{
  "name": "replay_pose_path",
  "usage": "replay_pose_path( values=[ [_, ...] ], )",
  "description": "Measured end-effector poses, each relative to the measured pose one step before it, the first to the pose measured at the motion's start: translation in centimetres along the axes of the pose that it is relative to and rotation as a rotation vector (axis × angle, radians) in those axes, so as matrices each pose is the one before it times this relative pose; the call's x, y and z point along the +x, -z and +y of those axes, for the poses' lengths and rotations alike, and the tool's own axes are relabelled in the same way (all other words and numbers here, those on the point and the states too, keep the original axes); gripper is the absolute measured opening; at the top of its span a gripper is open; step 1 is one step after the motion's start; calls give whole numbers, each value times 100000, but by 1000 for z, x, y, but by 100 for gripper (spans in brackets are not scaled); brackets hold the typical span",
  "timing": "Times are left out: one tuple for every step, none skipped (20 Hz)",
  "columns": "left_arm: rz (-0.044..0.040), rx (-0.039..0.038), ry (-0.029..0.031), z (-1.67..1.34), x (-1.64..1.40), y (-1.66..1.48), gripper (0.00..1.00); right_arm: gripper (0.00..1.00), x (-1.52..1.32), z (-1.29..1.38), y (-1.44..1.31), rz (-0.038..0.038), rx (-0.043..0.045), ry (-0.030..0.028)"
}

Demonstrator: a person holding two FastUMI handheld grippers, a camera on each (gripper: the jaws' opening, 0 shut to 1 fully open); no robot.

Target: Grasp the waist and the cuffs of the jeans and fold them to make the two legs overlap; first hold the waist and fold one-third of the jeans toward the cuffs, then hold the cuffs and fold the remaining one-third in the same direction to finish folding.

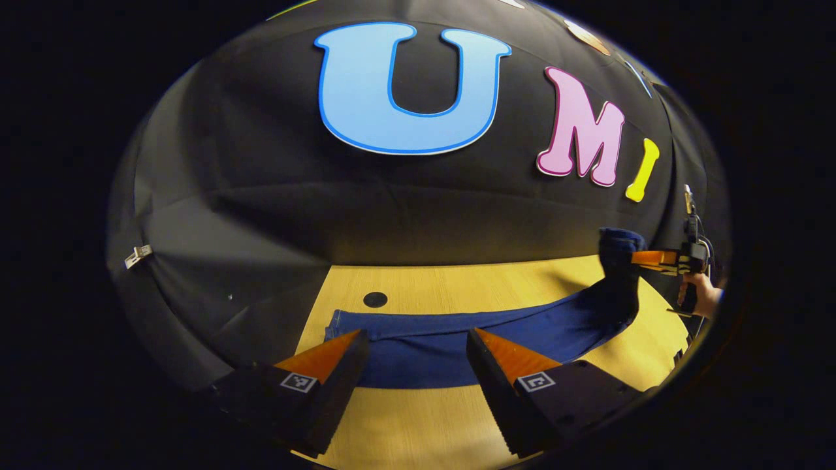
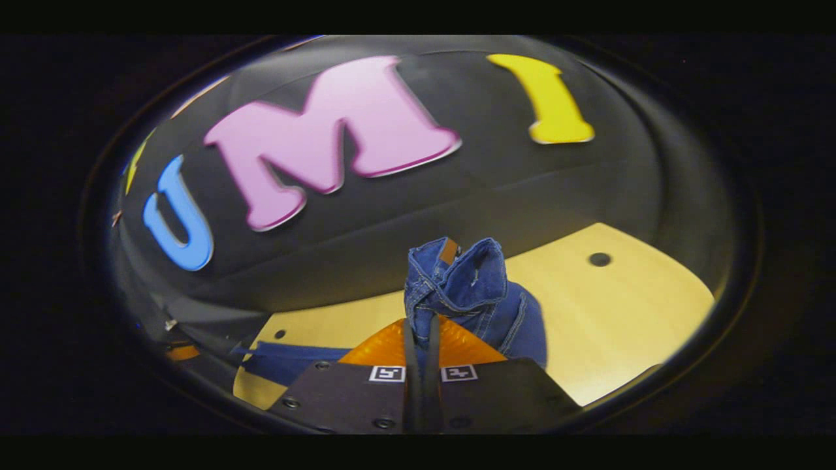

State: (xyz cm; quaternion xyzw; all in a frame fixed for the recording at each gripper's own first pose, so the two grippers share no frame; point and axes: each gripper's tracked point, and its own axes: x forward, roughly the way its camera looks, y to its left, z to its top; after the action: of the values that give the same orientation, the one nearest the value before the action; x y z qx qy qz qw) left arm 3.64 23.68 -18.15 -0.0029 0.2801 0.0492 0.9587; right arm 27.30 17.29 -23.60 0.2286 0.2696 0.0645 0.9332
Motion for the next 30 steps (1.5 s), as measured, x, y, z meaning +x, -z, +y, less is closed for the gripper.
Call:
replay_pose_path(
  values=[
    [465, -715, -662, 61, -552, 312, 95, 5, 1585, 1854, 2786, 4971, -5430, -2448],
    [670, -994, -266, 113, -698, 589, 95, 5, 2214, 764, 2580, 6569, -2859, -1911],
    [1002, -1221, -331, 92, -537, 526, 95, 0, 1621, 955, 3046, 6333, -1526, -980],
    [1260, -1603, -278, 123, -453, 789, 95, 5, 784, 471, 2349, 5298, -1567, -643],
    [2364, -2099, -443, 201, -292, 869, 94, 0, 687, 244, 1460, 3530, -2824, -909],
    [2323, -2218, -766, 459, -63, 1029, 95, 5, 577, 170, 646, 2183, -3513, -685],
    [2197, -2024, -606, 497, 87, 893, 95, 5, 800, 234, 1164, 1530, -3337, -866],
    [2375, -2241, -1245, 579, 303, 832, 95, 0, -243, -267, 270, 1379, -1943, -1268],
    [2597, -2919, -885, 524, 572, 663, 95, 0, -44, -63, 256, 2228, -183, -1346],
    [2810, -4194, -1356, 547, 638, 542, 95, 0, -352, 142, 204, 1210, 557, -2022],
    [2534, -3779, -901, 640, 762, 500, 97, 2, -343, 652, 147, 1799, 2001, -4776],
    [1626, -3632, -1410, 653, 1135, 461, 94, 17, -411, 778, 361, 2277, 2317, -4833],
    [1543, -3274, -864, 649, 1053, 66, 96, 15, -1017, 892, -56, 1184, 588, -4001],
    [918, -2876, -853, 510, 1140, -76, 96, 32, -1204, 640, 4, -117, -2165, -3385],
    [562, -2886, -449, 444, 1019, -443, 96, 49, -1335, 553, -503, -1502, -3305, -2285],
    [408, -3170, -154, 226, 853, -353, 96, 65, -1614, 388, -176, -1719, -2317, -2620],
    [123, -2733, -103, 171, 667, -609, 96, 67, -1472, 520, -109, -1346, -696, -2519],
    [-7, -2244, -589, 354, 618, -571, 96, 77, -1690, 398, -62, -1484, 414, -1668],
    [-43, -1627, -1464, 441, 698, -675, 96, 77, -1634, 87, -23, -1384, 933, -1042],
    [989, -1853, -2000, 873, 1123, -371, 96, 77, -1938, -569, -39, -1475, 1091, 562],
    [995, -2434, -3424, 1049, 905, -569, 96, 77, -1521, -607, -2, -1029, 1051, 903],
    [773, -2606, -3445, 952, 1032, -505, 96, 77, -1488, -979, 166, -1186, 1661, 1333],
    [420, -2174, -2900, 762, 882, -728, 96, 77, -1174, -903, 169, -749, 1986, 1291],
    [614, -1815, -1727, 481, 781, -296, 96, 77, -983, -1065, 113, -646, 1888, 1996],
    [1404, -709, -2300, 474, 1002, -66, 96, 77, -743, -1190, 70, -552, 1821, 2489],
    [976, 854, -4528, 958, 603, -69, 96, 77, -672, -625, -67, -428, 1647, 1535],
    [1366, 1541, -5014, 1037, 738, 113, 96, 77, -252, -442, -142, -504, 1110, 1228],
    [2128, 435, -3976, 841, 631, 443, 96, 77, -267, -285, -138, -561, 378, 1019],
    [1893, -524, -1078, 143, 496, 336, 96, 77, -65, -308, -236, -389, 134, 638],
    [463, -960, -908, -158, 619, 225, 96, 77, -162, -122, -19, 23, 211, 377]
  ],
)
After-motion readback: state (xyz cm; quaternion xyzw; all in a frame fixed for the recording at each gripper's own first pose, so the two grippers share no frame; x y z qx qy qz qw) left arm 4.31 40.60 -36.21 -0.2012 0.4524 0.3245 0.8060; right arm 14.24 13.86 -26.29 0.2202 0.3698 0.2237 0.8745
